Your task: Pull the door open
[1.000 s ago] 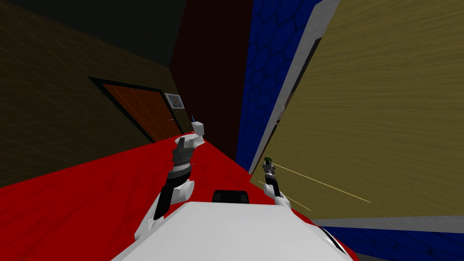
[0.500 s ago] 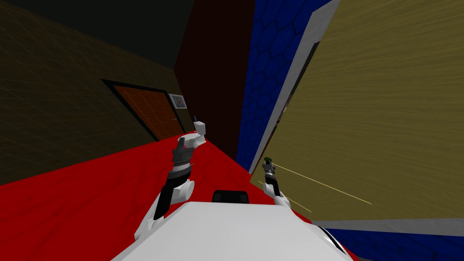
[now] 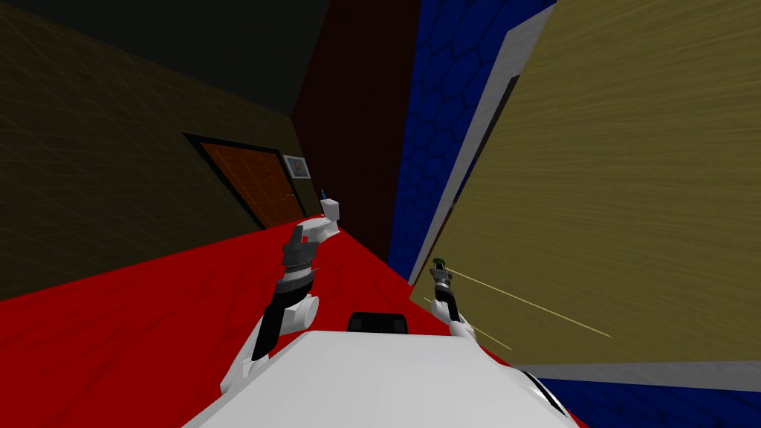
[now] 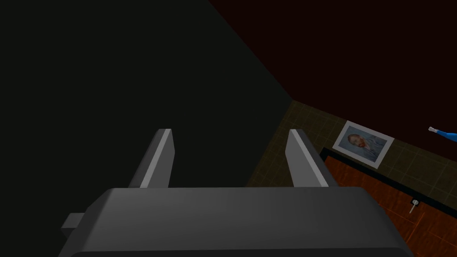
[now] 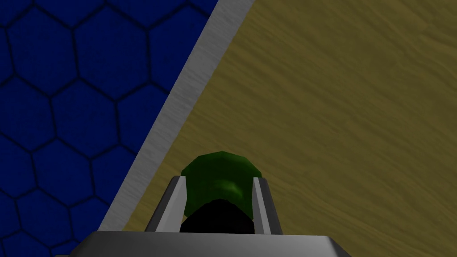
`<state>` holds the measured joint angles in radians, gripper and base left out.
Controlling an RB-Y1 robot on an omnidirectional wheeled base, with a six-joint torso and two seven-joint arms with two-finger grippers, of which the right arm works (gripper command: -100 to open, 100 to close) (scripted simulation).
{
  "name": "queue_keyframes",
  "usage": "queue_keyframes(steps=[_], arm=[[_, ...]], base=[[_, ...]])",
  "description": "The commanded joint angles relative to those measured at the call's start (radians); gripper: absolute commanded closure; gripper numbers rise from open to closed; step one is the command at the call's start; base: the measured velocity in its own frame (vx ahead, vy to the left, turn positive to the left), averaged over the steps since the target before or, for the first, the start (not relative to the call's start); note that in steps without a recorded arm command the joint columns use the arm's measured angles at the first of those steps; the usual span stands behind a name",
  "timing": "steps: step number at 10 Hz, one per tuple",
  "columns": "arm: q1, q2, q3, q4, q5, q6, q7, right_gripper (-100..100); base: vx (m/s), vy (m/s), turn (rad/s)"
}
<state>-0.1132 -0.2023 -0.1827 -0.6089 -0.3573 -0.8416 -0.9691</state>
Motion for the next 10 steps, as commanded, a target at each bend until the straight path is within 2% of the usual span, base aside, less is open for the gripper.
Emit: queue_keyframes(steps=[1, 5, 6, 8, 10], arm=[[0.003, 0.003, 0.005, 0.018, -0.005, 0.006, -0.031, 100], [0.000, 0.001, 0.013, 0.020, -0.034, 0.007, -0.144, 100], [0.000, 0.001, 0.013, 0.020, -0.034, 0.007, -0.144, 100], [-0.001, 0.001, 0.018, 0.021, -0.050, 0.008, -0.208, 100], [-0.002, 0.000, 0.020, 0.021, -0.058, 0.008, -0.238, 100]], base=[[-0.027, -0.008, 0.025], [-0.038, -0.009, 0.042], [-0.031, -0.008, 0.023], [-0.036, -0.017, 0.038], [-0.040, -0.018, 0.044]])
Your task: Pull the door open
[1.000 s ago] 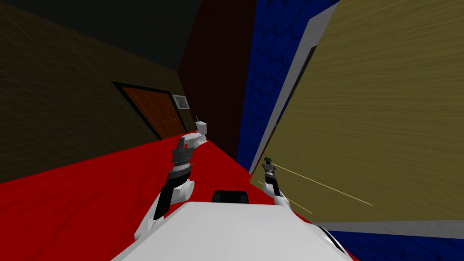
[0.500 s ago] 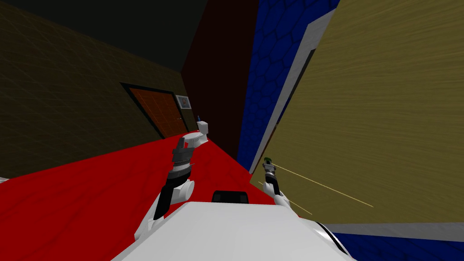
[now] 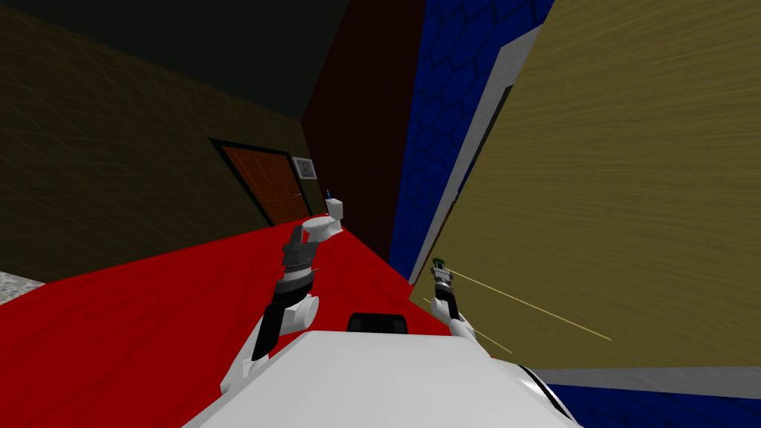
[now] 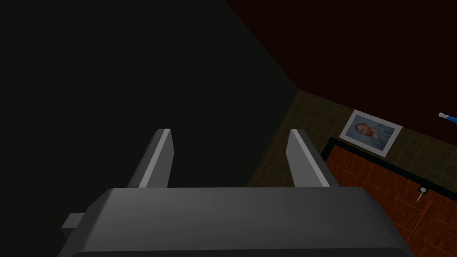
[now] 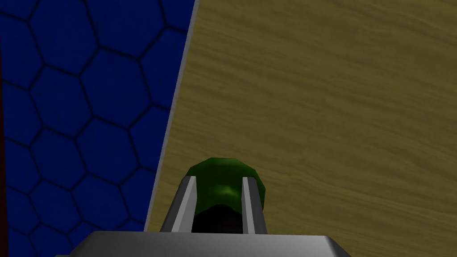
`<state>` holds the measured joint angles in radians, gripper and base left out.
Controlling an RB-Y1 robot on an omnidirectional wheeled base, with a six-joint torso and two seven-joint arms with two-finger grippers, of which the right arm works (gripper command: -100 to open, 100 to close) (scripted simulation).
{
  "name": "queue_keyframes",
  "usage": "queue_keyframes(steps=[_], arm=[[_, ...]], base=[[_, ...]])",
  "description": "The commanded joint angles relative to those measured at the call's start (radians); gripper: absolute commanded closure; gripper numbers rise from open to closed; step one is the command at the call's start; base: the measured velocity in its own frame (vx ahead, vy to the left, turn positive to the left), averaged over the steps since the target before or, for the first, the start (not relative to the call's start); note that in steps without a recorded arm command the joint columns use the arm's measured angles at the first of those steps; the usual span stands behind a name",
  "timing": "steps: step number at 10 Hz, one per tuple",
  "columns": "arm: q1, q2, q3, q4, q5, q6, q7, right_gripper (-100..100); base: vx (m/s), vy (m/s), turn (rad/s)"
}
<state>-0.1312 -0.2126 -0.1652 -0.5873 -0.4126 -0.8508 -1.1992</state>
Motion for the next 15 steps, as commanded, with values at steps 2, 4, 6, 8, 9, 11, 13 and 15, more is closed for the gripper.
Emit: queue_keyframes(steps=[2, 4, 6, 8, 9, 11, 13, 15], arm=[[0.016, 0.010, 0.005, 0.000, -0.010, 0.018, -0.037, 100], [0.015, 0.010, 0.007, 0.000, -0.018, 0.018, -0.067, 100], [0.014, 0.009, 0.011, 0.001, -0.030, 0.018, -0.113, 100], [0.013, 0.009, 0.012, 0.001, -0.035, 0.018, -0.133, 100], [0.012, 0.008, 0.015, 0.002, -0.046, 0.019, -0.173, 100], [0.012, 0.008, 0.015, 0.000, -0.046, 0.019, -0.173, 100], [0.012, 0.008, 0.015, -0.013, -0.046, 0.019, -0.173, 100], [0.011, 0.007, 0.018, 0.002, -0.056, 0.019, -0.210, 100]], base=[[-0.024, -0.009, 0.026], [-0.014, -0.001, 0.013], [-0.037, -0.017, 0.044], [-0.028, -0.018, 0.030], [-0.033, -0.017, 0.038], [-0.020, -0.017, 0.010], [0.000, 0.005, -0.003], [-0.012, 0.000, 0.021]])
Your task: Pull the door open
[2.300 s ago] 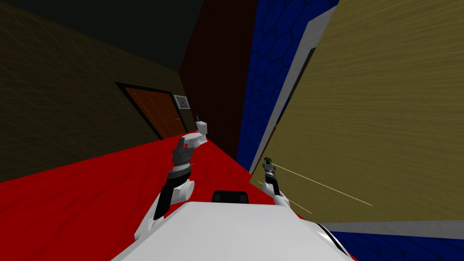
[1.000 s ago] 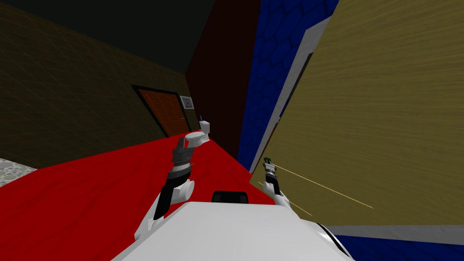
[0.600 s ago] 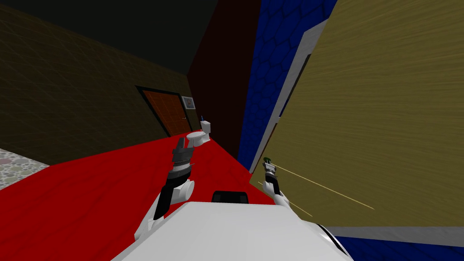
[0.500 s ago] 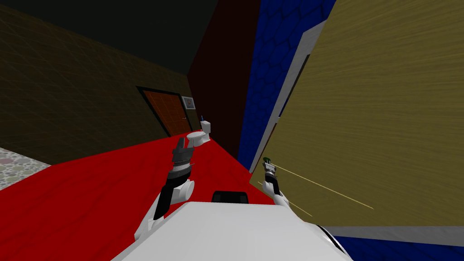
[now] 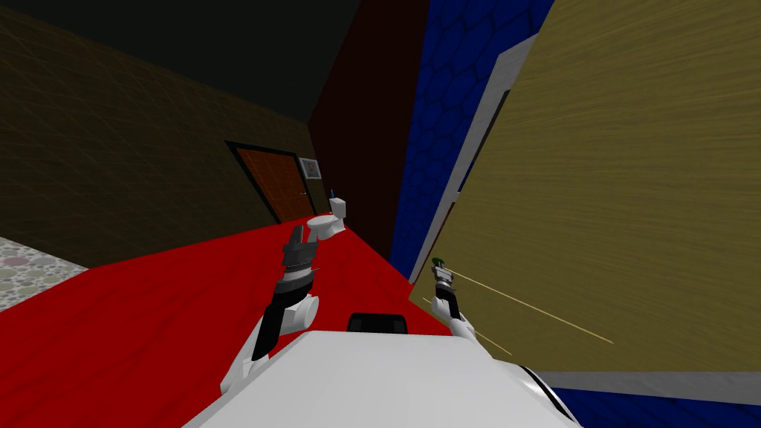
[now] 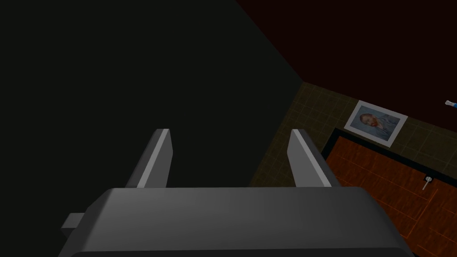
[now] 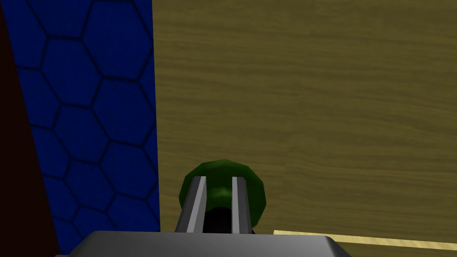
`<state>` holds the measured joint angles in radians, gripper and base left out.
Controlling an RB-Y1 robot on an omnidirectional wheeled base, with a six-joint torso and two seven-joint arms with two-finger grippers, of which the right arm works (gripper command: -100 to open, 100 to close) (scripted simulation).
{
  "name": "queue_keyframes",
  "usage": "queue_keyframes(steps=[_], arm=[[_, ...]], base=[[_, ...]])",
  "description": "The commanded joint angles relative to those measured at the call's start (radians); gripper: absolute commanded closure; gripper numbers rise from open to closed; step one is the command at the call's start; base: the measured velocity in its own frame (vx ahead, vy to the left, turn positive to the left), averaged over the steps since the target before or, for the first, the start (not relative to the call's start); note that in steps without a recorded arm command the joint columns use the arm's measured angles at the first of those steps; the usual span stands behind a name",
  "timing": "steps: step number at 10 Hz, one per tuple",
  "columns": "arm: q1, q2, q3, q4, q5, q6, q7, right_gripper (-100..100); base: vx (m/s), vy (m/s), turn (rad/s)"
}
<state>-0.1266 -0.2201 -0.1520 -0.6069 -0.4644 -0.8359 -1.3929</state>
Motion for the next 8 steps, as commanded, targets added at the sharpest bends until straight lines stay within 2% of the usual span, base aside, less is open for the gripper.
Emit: queue_keyframes(steps=[1, 2, 3, 8], arm=[[0.006, 0.014, 0.006, 0.022, -0.009, 0.004, -0.036, 100], [-0.003, 0.004, 0.000, 0.001, -0.006, 0.000, -0.018, 100], [0.003, -0.005, 0.014, -0.001, 0.001, -0.004, -0.045, 100], [0.028, -0.028, 0.053, 0.000, 0.020, -0.003, -0.105, 100]], base=[[-0.037, -0.034, 0.043], [-0.021, -0.014, 0.011], [-0.104, 0.056, 0.133], [-0.171, 0.032, 0.086]])
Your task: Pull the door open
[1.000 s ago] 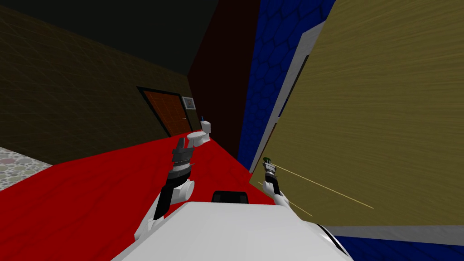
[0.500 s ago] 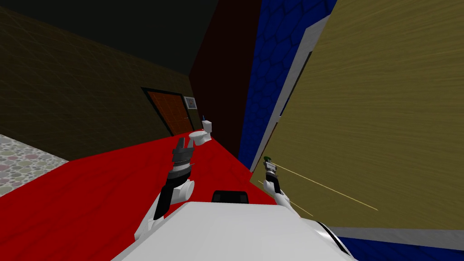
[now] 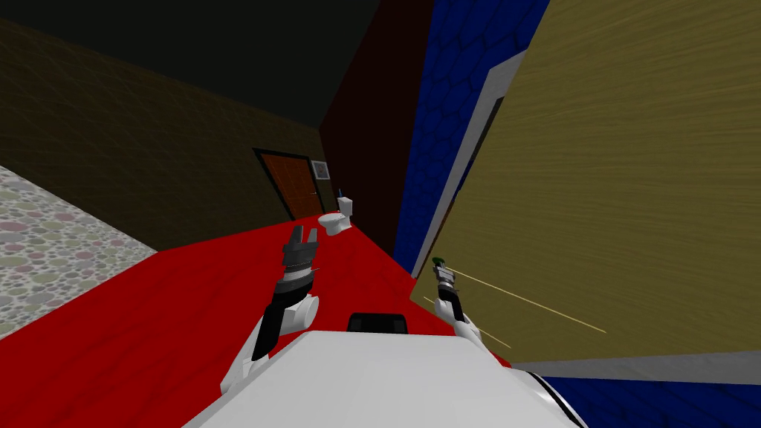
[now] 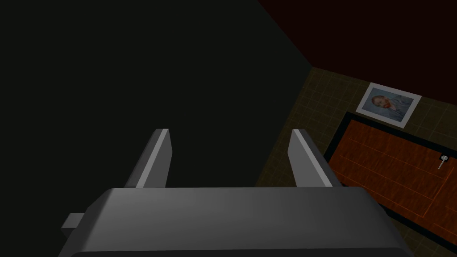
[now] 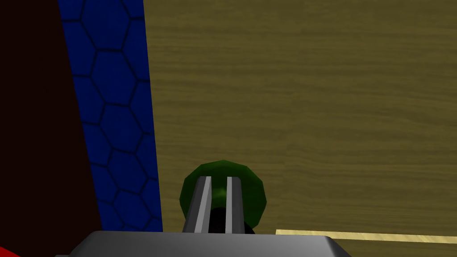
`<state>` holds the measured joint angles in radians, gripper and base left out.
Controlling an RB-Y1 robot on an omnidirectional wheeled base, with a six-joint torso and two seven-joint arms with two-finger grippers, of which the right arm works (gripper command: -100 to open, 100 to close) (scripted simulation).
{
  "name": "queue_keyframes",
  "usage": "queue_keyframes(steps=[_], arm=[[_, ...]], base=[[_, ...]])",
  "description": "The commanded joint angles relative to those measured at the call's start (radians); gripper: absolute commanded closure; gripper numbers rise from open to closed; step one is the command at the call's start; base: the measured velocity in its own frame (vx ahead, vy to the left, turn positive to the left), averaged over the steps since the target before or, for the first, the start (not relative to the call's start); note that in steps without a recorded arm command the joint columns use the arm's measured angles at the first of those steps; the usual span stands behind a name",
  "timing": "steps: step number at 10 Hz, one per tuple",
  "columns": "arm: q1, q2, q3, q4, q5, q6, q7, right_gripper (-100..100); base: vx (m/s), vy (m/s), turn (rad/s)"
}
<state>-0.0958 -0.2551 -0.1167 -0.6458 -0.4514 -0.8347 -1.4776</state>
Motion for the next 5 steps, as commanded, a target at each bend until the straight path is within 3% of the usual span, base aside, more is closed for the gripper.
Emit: queue_keyframes(steps=[1, 4, 5], arm=[[-0.002, 0.007, 0.018, 0.039, 0.007, -0.005, -0.020, 100], [0.005, 0.000, 0.030, 0.039, 0.013, -0.004, -0.038, 100], [0.017, -0.010, 0.048, 0.039, 0.021, -0.003, -0.063, 100]], base=[[-0.131, -0.001, 0.045], [-0.118, -0.004, 0.055], [-0.137, -0.036, 0.089]])
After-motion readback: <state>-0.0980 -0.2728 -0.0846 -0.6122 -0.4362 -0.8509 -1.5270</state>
